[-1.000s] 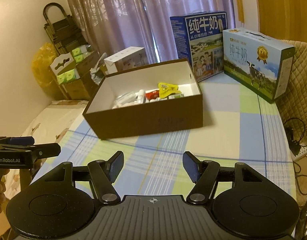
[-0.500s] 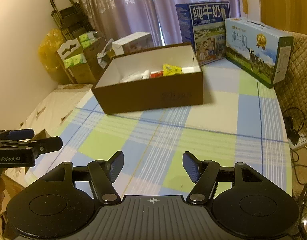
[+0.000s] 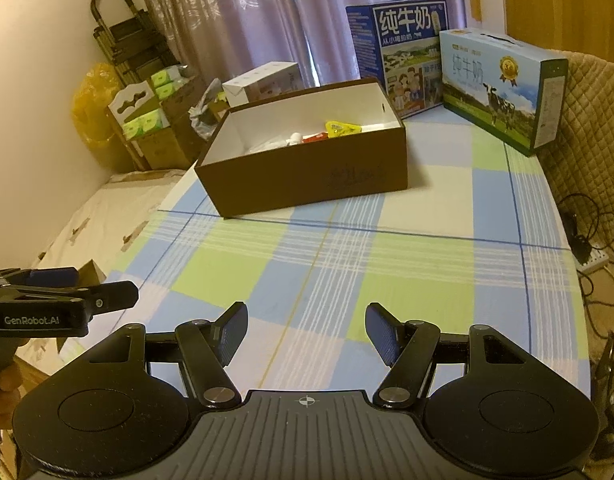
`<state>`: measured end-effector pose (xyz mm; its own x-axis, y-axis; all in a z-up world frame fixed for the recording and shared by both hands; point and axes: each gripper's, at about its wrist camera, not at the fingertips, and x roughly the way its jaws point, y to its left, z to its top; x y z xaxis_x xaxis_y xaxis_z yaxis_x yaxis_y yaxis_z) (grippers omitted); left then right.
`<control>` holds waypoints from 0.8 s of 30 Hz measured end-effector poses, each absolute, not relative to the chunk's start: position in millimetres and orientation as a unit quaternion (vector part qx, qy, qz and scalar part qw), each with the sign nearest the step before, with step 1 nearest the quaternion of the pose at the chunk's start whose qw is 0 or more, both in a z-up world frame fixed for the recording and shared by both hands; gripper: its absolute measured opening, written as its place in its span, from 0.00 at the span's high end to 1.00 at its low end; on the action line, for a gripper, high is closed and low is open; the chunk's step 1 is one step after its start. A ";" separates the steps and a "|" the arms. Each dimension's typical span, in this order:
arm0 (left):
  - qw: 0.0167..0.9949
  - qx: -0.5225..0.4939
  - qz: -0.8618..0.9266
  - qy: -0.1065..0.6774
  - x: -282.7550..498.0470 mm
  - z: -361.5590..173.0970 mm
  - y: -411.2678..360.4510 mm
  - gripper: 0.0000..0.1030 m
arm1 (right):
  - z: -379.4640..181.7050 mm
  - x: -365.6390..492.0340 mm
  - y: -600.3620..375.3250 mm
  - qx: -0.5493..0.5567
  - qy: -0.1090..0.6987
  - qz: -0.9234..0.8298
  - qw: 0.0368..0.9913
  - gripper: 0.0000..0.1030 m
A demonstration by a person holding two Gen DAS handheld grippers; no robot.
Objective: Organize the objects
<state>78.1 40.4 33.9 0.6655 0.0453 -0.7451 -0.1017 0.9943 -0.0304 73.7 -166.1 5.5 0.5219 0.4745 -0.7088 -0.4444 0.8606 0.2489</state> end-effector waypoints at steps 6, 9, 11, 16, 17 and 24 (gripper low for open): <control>0.909 -0.028 0.029 0.415 68.0 33.8 50.6 0.01 | 8.1 54.9 -155.2 0.026 0.412 0.248 0.876 0.39; 0.909 -0.028 0.023 0.416 62.2 34.0 55.8 0.01 | 6.4 47.0 -151.3 0.030 0.414 0.241 0.877 0.39; 0.908 -0.027 0.019 0.419 58.7 32.8 57.5 0.01 | 4.6 42.6 -148.4 0.031 0.416 0.237 0.877 0.39; 0.905 -0.023 0.012 0.425 54.0 28.8 61.3 0.01 | 1.7 33.8 -141.3 0.031 0.420 0.231 0.877 0.39; 0.904 -0.023 0.011 0.426 52.8 28.1 62.0 0.01 | 1.7 33.1 -140.3 0.030 0.420 0.231 0.877 0.39; 0.904 -0.025 0.003 0.427 48.1 24.9 63.5 0.01 | 0.4 25.0 -135.8 0.027 0.421 0.230 0.877 0.39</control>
